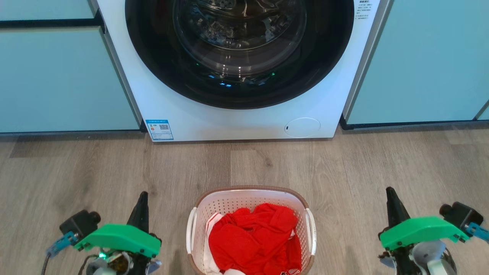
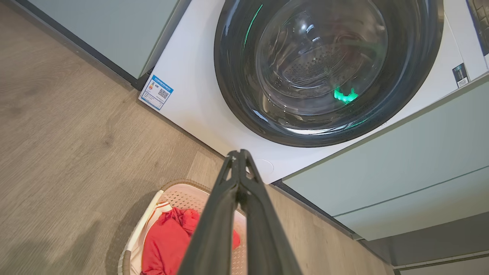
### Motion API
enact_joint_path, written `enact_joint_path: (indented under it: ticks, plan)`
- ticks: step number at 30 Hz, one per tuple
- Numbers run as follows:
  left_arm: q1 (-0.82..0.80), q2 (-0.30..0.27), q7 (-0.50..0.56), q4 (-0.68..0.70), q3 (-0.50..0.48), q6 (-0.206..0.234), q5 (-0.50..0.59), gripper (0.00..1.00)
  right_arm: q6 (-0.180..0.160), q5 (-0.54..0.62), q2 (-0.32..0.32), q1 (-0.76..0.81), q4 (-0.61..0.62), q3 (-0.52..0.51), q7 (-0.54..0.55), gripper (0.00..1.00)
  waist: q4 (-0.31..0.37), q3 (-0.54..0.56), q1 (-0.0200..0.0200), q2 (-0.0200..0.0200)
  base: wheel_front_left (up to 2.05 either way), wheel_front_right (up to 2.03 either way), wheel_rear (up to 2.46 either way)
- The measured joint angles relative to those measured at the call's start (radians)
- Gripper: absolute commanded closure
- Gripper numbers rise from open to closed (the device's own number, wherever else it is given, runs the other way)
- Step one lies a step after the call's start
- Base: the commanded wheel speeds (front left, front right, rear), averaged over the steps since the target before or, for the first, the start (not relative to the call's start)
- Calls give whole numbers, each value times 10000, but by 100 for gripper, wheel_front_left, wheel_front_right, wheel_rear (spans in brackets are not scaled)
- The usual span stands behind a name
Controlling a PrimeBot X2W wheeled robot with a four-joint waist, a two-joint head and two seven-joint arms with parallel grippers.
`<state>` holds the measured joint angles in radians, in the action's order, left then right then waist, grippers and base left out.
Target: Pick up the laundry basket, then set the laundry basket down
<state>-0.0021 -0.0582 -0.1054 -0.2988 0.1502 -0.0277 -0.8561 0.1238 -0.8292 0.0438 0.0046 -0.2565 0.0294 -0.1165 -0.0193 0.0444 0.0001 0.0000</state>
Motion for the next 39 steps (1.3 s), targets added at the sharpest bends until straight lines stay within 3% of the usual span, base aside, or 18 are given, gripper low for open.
enact_joint_path:
  ticks: [39]
  plan:
    - [-224,8,1101,98,-1083,-525,-4130,100,0,-4326,13,-255,-88,-702,1080,100,106,-261,0,0,0,0,0]
